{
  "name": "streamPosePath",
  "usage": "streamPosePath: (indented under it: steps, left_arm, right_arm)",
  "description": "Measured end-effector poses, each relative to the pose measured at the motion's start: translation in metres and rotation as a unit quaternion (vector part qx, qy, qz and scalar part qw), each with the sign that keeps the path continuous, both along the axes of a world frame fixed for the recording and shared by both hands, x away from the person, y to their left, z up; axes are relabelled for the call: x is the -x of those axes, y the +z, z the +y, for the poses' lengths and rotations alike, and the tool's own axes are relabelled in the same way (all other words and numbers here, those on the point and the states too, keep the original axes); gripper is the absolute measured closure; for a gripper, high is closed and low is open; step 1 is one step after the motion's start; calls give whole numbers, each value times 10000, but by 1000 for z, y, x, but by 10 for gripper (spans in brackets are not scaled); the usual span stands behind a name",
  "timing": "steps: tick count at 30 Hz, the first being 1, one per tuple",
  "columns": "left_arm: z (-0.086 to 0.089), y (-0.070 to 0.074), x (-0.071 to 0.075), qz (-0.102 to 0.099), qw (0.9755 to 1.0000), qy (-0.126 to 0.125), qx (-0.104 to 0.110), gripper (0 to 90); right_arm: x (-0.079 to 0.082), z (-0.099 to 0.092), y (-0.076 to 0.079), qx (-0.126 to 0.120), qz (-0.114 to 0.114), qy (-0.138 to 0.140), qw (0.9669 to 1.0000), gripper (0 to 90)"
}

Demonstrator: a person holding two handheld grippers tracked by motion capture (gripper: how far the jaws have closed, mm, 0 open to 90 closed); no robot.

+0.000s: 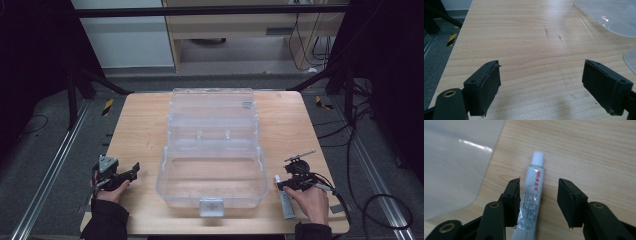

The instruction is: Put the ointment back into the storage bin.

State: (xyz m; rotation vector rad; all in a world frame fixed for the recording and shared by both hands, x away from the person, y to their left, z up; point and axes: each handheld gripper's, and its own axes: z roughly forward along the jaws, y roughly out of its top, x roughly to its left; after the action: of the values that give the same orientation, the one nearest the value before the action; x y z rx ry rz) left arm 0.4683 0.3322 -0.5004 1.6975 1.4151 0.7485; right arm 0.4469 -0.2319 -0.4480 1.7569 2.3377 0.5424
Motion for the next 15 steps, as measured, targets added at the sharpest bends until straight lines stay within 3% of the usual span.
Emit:
streamPosePath:
  steps: [2, 7, 11, 15]
  left_arm:
    - [0, 0, 0, 12, 10000, -6, -5, 145]
    - [-1, 0, 0, 27, 10000, -22, -28, 145]
    - [-1, 0, 0, 35, 10000, -11, -27, 147]
    - [0, 0, 0, 51, 10000, -13, -31, 149]
  right_arm:
    - [1, 0, -3, 85, 33, 27, 10000, 535]
    - [0, 0, -1, 19, 97, 95, 9999, 542]
    - [-3, 3, -5, 146, 265, 101, 9995, 552]
    - [-5, 6, -7, 93, 385, 170, 9991, 583]
